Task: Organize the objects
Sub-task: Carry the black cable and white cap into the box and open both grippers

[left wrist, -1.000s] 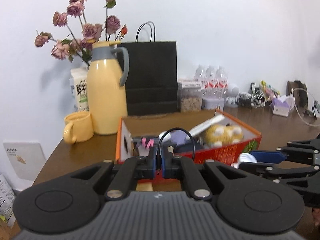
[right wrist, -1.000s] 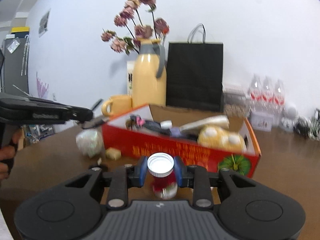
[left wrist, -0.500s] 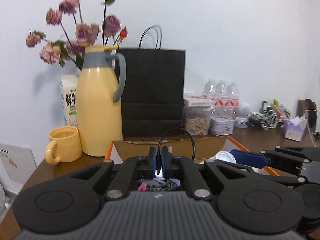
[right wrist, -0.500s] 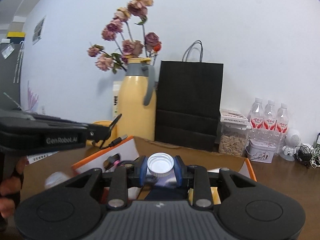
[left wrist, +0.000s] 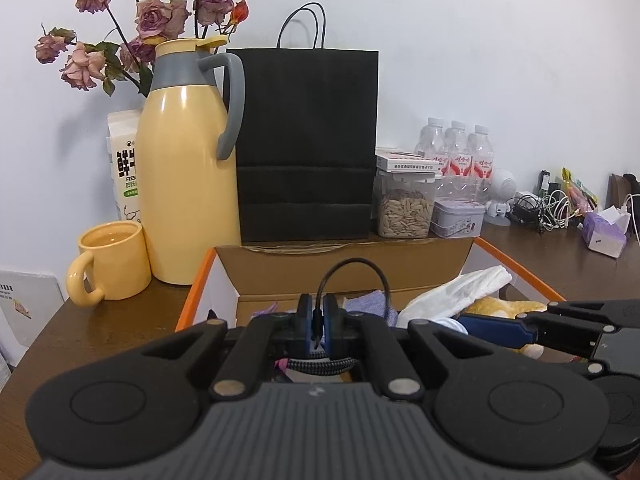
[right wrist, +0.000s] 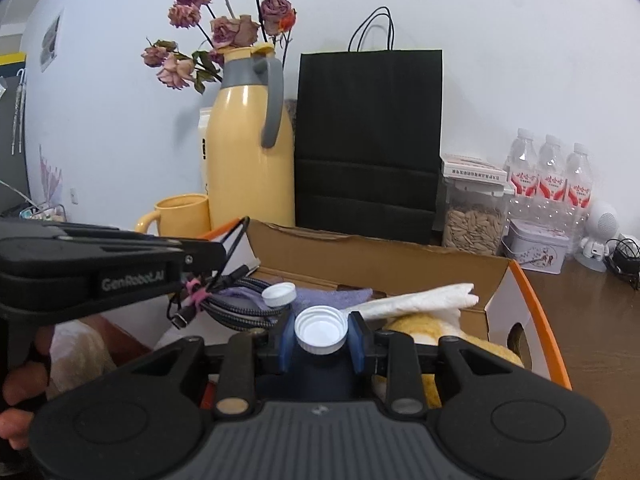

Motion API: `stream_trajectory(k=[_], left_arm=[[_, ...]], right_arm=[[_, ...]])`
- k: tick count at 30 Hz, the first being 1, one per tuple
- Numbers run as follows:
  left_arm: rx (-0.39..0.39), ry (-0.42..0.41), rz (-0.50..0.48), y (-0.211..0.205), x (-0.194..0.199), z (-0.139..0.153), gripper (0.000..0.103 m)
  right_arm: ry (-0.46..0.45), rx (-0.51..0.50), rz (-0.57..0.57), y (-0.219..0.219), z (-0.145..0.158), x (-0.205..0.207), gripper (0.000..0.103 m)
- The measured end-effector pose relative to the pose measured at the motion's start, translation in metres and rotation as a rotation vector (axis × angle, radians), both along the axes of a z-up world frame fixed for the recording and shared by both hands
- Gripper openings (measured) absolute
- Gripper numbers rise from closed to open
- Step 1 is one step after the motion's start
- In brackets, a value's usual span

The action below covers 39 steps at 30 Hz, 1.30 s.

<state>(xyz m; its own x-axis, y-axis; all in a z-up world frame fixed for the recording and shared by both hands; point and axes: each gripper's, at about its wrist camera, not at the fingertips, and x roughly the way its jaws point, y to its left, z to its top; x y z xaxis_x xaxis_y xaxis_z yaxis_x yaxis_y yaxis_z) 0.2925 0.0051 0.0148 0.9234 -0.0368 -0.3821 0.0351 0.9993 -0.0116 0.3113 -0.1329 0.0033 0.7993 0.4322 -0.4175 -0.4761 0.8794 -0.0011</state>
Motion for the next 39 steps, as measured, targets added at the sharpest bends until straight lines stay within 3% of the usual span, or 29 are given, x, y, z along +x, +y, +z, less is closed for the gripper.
stream_trajectory(k=[4, 6, 7, 8, 9, 11, 12, 14, 33, 39], left_arm=[[0.005, -0.018, 0.012, 0.001, -0.004, -0.001, 0.01], [0.0, -0.03, 0.019, 0.002, -0.007, 0.001, 0.025], [-0.007, -0.039, 0.027, 0.004, -0.009, 0.002, 0.05], [-0.008, -0.057, 0.04, 0.005, -0.012, 0.003, 0.065], [-0.004, -0.071, 0.05, 0.005, -0.014, 0.005, 0.072], [-0.001, -0.1, 0.074, 0.007, -0.02, 0.008, 0.097], [-0.005, -0.12, 0.086, 0.008, -0.023, 0.01, 0.103], [-0.009, -0.156, 0.102, 0.008, -0.029, 0.013, 0.103], [-0.032, -0.233, 0.089, 0.012, -0.063, 0.019, 0.103], [-0.035, -0.194, 0.088, 0.019, -0.078, 0.016, 0.103]], right_arm=[[-0.006, -0.001, -0.01, -0.002, 0.0, -0.003, 0.029], [-0.015, 0.0, -0.015, -0.003, 0.0, -0.005, 0.041], [-0.021, 0.001, -0.019, -0.005, 0.001, -0.007, 0.056], [-0.027, 0.001, -0.024, -0.005, 0.001, -0.008, 0.069], [-0.032, 0.0, -0.026, -0.006, 0.002, -0.01, 0.074], [-0.043, 0.005, -0.025, -0.007, 0.003, -0.013, 0.088], [-0.048, 0.01, -0.022, -0.008, 0.004, -0.015, 0.091], [-0.056, 0.02, -0.018, -0.009, 0.007, -0.017, 0.103], [-0.107, 0.034, -0.027, -0.022, 0.019, -0.04, 0.103], [-0.105, 0.014, -0.014, -0.026, 0.016, -0.054, 0.103]])
